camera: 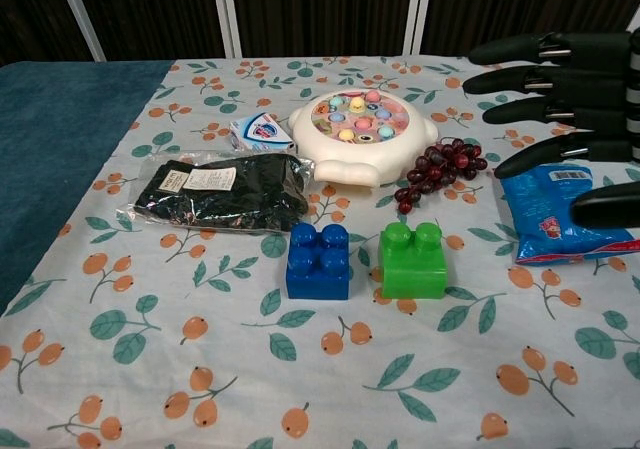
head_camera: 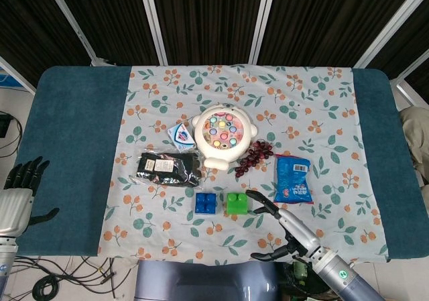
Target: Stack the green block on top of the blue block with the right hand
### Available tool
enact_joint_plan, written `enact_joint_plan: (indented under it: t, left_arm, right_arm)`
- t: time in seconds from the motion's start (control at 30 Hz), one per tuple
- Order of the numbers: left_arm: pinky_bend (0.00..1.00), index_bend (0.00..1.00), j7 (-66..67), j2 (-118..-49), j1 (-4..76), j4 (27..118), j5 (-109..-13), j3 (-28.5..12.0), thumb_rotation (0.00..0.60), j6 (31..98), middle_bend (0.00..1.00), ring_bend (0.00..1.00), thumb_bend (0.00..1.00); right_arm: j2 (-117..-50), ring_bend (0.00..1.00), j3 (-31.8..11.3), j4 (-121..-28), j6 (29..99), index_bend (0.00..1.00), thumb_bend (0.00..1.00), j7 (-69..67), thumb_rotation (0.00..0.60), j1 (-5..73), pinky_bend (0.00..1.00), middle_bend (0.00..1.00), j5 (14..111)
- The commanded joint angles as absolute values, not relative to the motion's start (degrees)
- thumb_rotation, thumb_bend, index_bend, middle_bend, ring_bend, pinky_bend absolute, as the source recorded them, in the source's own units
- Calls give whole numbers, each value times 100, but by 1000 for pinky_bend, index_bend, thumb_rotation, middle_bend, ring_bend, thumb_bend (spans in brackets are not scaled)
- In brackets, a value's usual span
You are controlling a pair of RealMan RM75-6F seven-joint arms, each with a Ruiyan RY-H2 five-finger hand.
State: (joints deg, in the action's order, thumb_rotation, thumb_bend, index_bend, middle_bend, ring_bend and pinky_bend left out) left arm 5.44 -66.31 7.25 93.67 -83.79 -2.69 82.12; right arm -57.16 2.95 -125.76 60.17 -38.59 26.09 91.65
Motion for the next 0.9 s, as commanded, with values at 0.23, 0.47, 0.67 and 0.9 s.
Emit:
enact_joint_plan:
  t: [0.23,0.47,0.67,0.9]
  left_arm:
    - [0,0,465,-6600,729,9388,-8329,-275,600,8181,0,0,37]
    - [0,0,502,-6608,741,9401,-8260,-303,600,8158,0,0,36]
    - [0,0,473,-6600,721,9427,-8199,-331,600,8188,0,0,36]
    - [0,0,447,-6607,724,9425,-8240,-315,600,8191,0,0,36]
  right_arm:
    - [-5931,0,210,-12407,5887,0,125,-3593,600,2667,198,0,8922]
    - [-6486,0,-176,-11827,5757,0,125,-2082,600,2936,199,0,8403]
    - [-7438,89,-478,-11028,6129,20,138,354,600,3104,222,95,7985]
    - [-8142,129,-550,-10668,6237,105,140,2339,600,3272,237,153,7275]
